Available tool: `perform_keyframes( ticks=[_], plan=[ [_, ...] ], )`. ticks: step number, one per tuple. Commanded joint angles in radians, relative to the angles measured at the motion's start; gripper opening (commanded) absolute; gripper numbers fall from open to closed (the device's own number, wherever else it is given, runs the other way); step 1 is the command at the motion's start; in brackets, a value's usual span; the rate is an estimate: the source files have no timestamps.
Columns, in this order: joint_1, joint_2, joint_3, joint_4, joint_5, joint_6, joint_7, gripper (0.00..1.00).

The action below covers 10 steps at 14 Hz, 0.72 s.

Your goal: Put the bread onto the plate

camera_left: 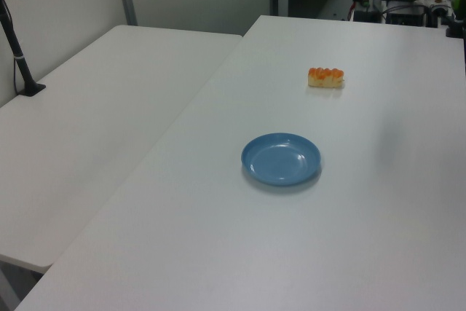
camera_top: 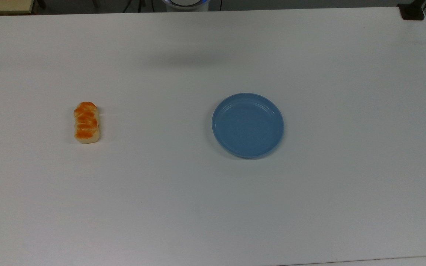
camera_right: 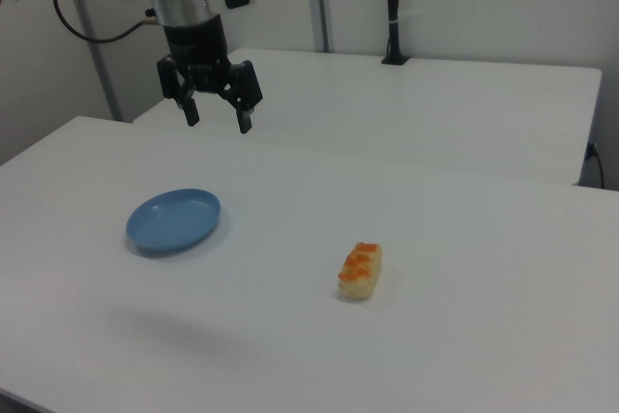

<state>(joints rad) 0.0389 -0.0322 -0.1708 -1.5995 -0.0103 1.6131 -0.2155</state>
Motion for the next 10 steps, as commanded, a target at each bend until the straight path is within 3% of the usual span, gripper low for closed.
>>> perform_keyframes(
  ticks=[1, 5, 10],
  plan=[
    [-0.002, 0.026, -0.01, 0.042, 0.004, -0.013, -0.033, 1.0],
    [-0.059, 0.08, -0.012, 0.042, -0.016, -0.007, -0.099, 1.0],
    [-0.163, 0.233, -0.009, 0.017, -0.003, 0.233, -0.259, 1.0]
  ],
)
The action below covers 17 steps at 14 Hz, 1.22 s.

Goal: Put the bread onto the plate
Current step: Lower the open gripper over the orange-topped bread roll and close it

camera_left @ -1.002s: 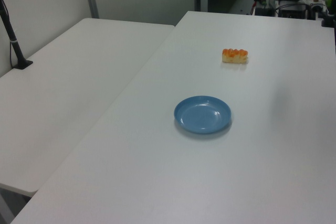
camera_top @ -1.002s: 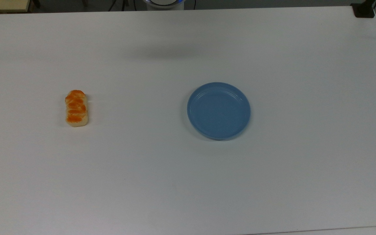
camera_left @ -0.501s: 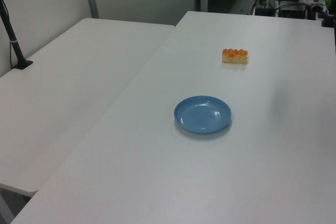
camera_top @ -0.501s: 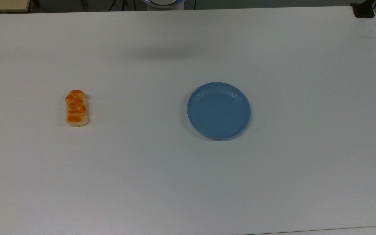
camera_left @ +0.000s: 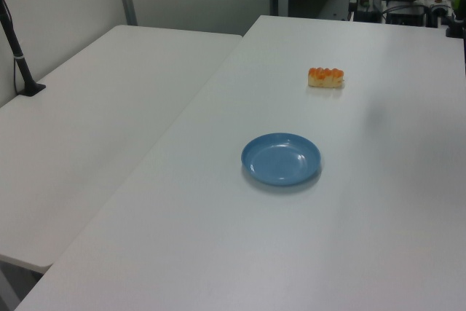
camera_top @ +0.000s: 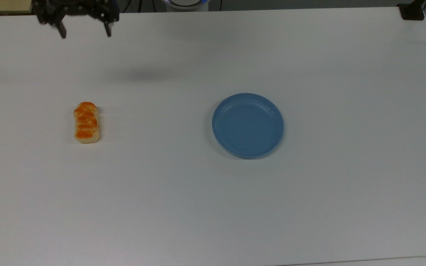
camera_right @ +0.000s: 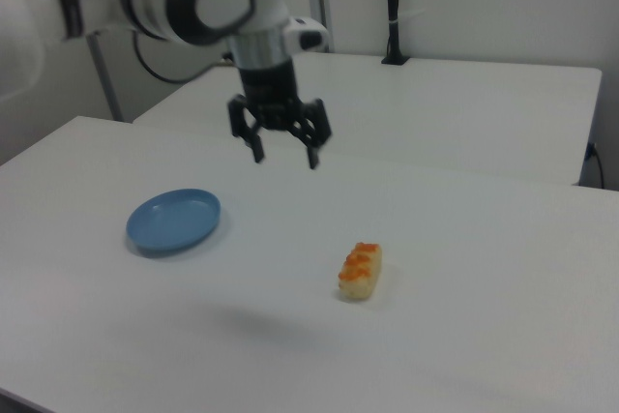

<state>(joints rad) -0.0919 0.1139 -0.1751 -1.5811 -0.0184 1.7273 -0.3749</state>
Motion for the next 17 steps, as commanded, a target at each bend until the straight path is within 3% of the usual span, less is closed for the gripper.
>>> perform_keyframes(
  ticks=[1, 5, 9, 12, 14, 15, 16, 17],
  plan=[
    [-0.046, 0.114, 0.0, -0.013, 0.005, 0.179, -0.108, 1.0],
    [-0.081, 0.256, 0.015, -0.025, 0.003, 0.32, -0.096, 1.0],
    [-0.109, 0.323, 0.039, -0.111, -0.008, 0.518, -0.079, 1.0],
    [-0.172, 0.374, 0.114, -0.112, -0.011, 0.555, -0.05, 1.0],
    [-0.181, 0.389, 0.121, -0.112, -0.015, 0.577, -0.05, 1.0],
    [-0.183, 0.392, 0.121, -0.112, -0.024, 0.58, -0.05, 0.84],
    [-0.183, 0.391, 0.121, -0.112, -0.023, 0.575, -0.042, 0.48],
    [-0.183, 0.38, 0.127, -0.109, -0.023, 0.563, 0.0, 0.29]
  ],
)
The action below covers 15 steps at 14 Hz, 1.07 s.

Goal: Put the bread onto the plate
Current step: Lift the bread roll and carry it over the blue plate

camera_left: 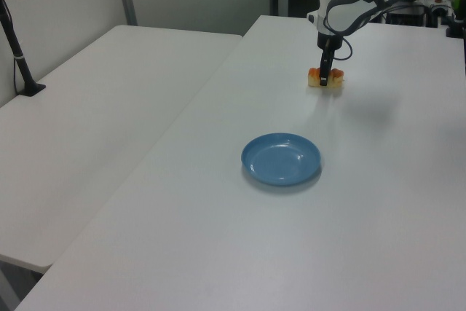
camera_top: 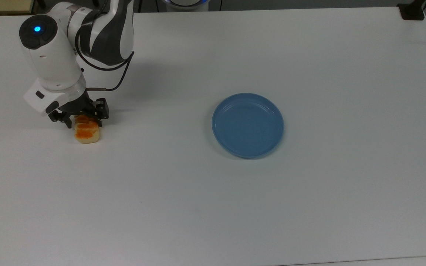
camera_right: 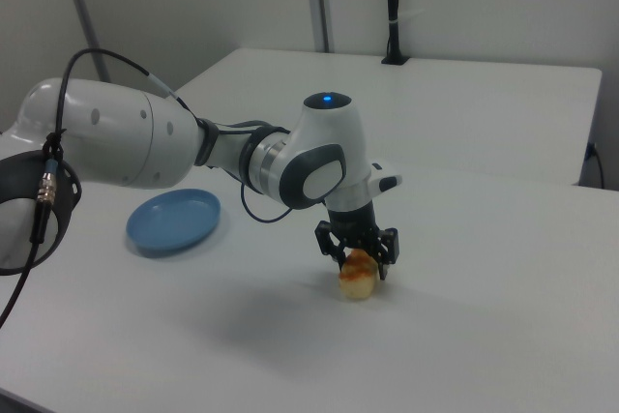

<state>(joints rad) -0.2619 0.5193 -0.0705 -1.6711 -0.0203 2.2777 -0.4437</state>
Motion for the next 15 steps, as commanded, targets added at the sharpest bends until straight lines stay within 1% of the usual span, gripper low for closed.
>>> perform_keyframes(
  ticks=[1, 4, 5, 6, 7, 8, 9, 10, 12, 15],
  plan=[
    [-0.014, -0.036, 0.031, -0.018, -0.021, -0.004, 0.101, 0.28],
    [-0.013, -0.117, 0.058, -0.01, -0.018, -0.148, 0.131, 0.28],
    [-0.011, -0.171, 0.096, -0.01, -0.018, -0.224, 0.173, 0.28],
    [-0.007, -0.203, 0.124, -0.01, -0.018, -0.268, 0.224, 0.28],
    [0.006, -0.238, 0.164, -0.009, -0.021, -0.321, 0.291, 0.28],
    [0.021, -0.26, 0.187, -0.001, -0.021, -0.357, 0.342, 0.28],
    [0.054, -0.28, 0.217, 0.007, -0.021, -0.407, 0.432, 0.28],
    [0.103, -0.286, 0.242, 0.014, -0.021, -0.424, 0.533, 0.28],
    [0.186, -0.279, 0.247, 0.021, -0.024, -0.414, 0.711, 0.28],
    [0.286, -0.268, 0.247, 0.022, -0.024, -0.408, 0.864, 0.28]
  ],
)
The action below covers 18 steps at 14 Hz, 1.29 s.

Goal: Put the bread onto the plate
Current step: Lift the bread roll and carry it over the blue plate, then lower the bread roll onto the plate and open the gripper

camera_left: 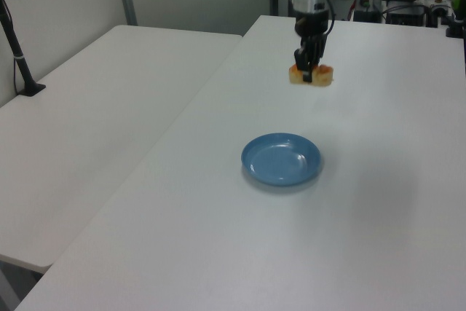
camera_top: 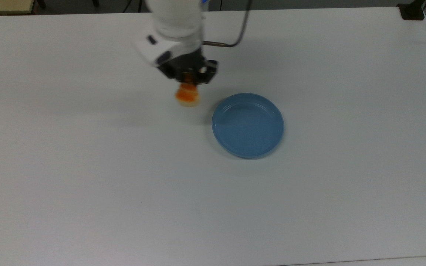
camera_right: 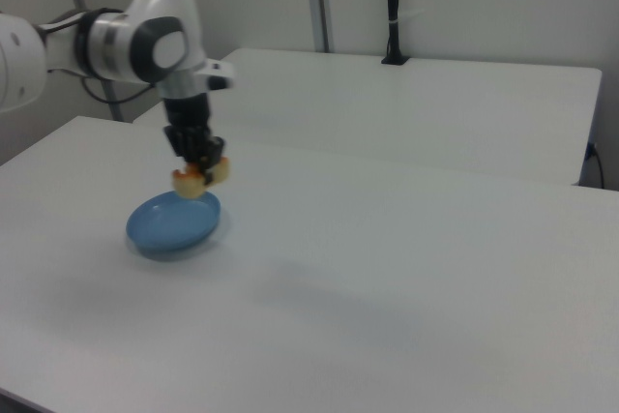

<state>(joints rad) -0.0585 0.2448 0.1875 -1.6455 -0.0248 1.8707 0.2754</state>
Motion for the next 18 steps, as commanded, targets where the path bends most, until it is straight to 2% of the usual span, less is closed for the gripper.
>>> perform_keyframes(
  ticks=[1, 4, 10, 15, 16, 17, 18],
  plan=[
    [0.109, 0.016, -0.011, -0.004, -0.021, 0.008, 0.19, 0.28],
    [0.163, 0.051, -0.01, -0.005, -0.046, 0.083, 0.299, 0.28],
    [0.203, 0.191, -0.008, -0.011, -0.2, 0.257, 0.47, 0.28],
    [0.198, 0.267, 0.032, -0.014, -0.21, 0.332, 0.513, 0.28],
    [0.197, 0.268, 0.035, -0.014, -0.208, 0.332, 0.516, 0.31],
    [0.197, 0.261, 0.036, -0.014, -0.205, 0.328, 0.518, 0.61],
    [0.194, 0.258, 0.036, -0.013, -0.205, 0.326, 0.516, 1.0]
  ],
)
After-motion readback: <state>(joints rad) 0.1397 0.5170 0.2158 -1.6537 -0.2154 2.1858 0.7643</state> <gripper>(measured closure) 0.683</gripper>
